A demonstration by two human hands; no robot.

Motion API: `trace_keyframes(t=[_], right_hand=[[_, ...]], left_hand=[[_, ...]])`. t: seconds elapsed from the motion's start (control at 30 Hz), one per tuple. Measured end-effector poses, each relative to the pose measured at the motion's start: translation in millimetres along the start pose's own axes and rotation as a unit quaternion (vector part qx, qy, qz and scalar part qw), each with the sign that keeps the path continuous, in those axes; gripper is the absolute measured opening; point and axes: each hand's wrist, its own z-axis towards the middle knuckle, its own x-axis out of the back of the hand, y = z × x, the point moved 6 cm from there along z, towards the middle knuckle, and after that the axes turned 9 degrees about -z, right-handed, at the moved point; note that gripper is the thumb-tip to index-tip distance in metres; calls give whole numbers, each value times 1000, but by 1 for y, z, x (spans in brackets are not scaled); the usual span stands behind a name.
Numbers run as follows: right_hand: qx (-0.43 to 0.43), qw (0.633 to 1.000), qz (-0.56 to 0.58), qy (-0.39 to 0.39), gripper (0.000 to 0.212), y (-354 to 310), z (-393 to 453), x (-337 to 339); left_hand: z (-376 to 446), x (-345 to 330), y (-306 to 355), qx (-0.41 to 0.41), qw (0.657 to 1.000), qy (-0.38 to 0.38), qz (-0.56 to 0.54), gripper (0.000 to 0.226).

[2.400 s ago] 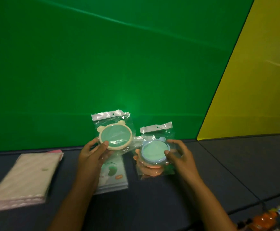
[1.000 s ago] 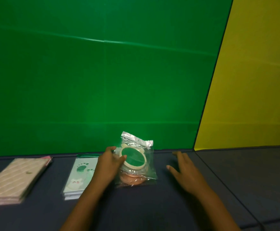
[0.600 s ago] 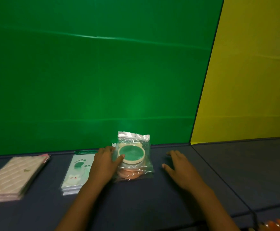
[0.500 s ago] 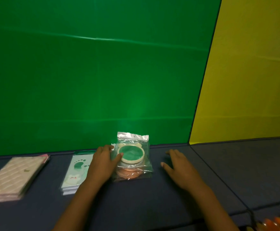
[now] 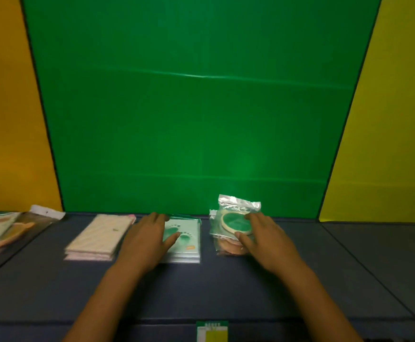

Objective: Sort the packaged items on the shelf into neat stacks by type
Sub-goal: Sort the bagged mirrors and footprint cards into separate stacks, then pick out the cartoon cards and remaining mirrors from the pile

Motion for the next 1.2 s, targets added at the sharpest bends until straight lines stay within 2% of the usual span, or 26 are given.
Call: trace_keyframes(t=[0.1, 0.2, 0.47, 0.7, 0.93, 1.2], right_hand=[[23, 1000, -6, -4, 49, -39, -8, -1], [47, 999, -4, -20, 56, -80, -20, -2], [111, 991, 48, -56, 57, -213, -78, -4], [177, 978, 87, -64, 58, -328, -101, 5], [237, 965, 106, -35, 57, -423, -80, 15], [261, 959, 99, -47, 56, -490, -32, -17]], left_hand=[[-29, 23, -23, 21, 1000, 0, 7, 59], [-67, 47, -46, 32, 999, 1, 18, 58], [-186, 126, -123, 90, 996, 23, -9, 48], [-275, 194, -198, 161, 985, 37, 54, 50], [-309, 248, -261, 210, 972, 85, 64, 49], [-300, 253, -327, 241, 965, 94, 45, 47]])
